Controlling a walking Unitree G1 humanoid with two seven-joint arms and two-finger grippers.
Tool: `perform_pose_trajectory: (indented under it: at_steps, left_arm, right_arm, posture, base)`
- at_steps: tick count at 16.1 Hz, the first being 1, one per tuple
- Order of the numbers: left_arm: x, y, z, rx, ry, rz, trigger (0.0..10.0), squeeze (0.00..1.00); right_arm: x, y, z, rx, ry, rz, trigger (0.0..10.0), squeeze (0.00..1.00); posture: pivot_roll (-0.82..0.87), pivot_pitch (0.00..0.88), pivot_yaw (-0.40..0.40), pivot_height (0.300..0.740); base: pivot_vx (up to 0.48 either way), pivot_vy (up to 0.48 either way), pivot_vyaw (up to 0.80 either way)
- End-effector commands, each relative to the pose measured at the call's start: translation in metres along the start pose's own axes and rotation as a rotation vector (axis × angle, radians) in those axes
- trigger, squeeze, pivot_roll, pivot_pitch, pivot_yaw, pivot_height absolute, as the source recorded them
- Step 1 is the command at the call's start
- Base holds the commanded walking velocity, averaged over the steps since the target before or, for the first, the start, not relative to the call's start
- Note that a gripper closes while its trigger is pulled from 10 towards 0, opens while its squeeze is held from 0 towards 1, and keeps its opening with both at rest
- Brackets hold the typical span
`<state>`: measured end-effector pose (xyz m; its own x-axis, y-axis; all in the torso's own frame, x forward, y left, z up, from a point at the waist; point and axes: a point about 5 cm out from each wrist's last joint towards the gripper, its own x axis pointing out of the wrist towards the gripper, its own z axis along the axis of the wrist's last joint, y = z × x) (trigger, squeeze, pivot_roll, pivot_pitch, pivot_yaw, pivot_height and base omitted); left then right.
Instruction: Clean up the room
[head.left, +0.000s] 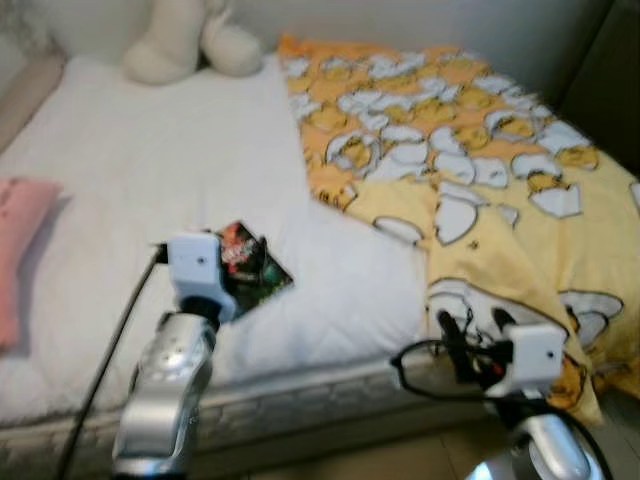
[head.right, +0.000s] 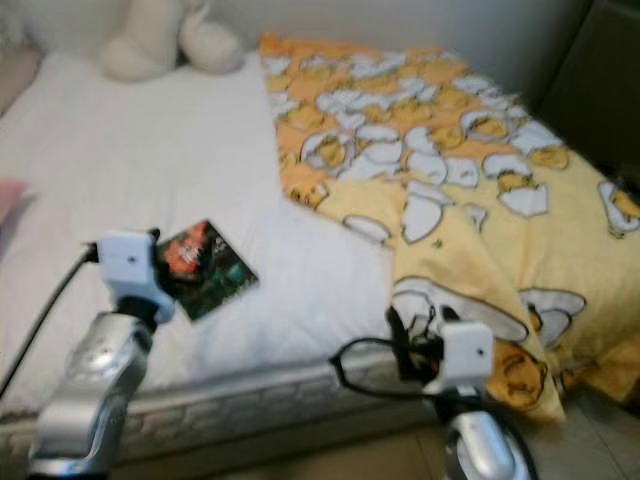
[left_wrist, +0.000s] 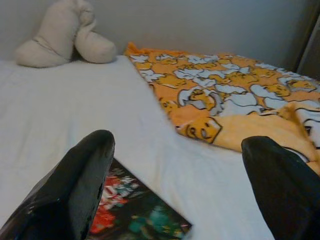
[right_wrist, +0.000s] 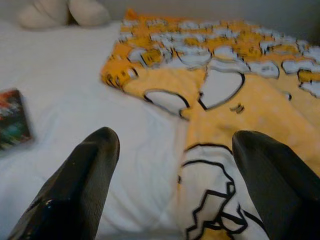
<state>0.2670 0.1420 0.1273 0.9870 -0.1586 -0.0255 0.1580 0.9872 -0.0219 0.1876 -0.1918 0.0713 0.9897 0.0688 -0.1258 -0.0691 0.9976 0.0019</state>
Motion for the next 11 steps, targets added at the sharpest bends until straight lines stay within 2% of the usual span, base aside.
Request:
perform_pose_trajectory:
  at_steps: [1,2,4,6,9,11]
  left_arm:
    - [0.001,0.002,-0.003,0.011,0.014,-0.008,10.0,0.0]
    - [0.005,0.001,-0.002,0.014,0.01,-0.023,10.0,0.0]
    - [0.02,-0.001,-0.001,0.054,0.02,-0.047,10.0,0.0]
    - [0.031,0.002,0.0,0.026,0.023,-0.009,10.0,0.0]
    - [0.033,-0.01,-0.001,0.066,0.021,-0.114,10.0,0.0]
    - [0.035,-0.014,-0.005,0.066,0.038,-0.138,10.0,0.0]
  right_arm:
    - [0.005,-0.002,0.002,-0.001,-0.006,-0.009,10.0,0.0]
    - [0.007,-0.002,0.001,0.0,-0.006,-0.013,10.0,0.0]
    - [0.01,-0.001,-0.002,0.002,0.001,-0.018,10.0,0.0]
    - [0.01,0.001,-0.002,0.001,0.001,-0.024,10.0,0.0]
    - [0.016,0.007,-0.004,-0.004,0.004,-0.016,10.0,0.0]
    - [0.019,0.006,-0.005,-0.009,0.006,-0.022,10.0,0.0]
  posture:
    - [-0.02,0.0,0.012,0.74]
    - [-0.03,0.0,0.017,0.74]
    - [-0.04,0.0,0.031,0.74]
    - [-0.05,0.0,0.033,0.74]
    - [-0.03,0.0,0.046,0.74]
    - [-0.03,0.0,0.047,0.74]
  base:
    - [0.48,0.0,0.61]
    - [0.48,0.0,0.62]
    - [0.48,0.0,0.0]
    - [0.48,0.0,0.0]
    - [0.48,0.0,0.0]
    - [0.0,0.0,0.0]
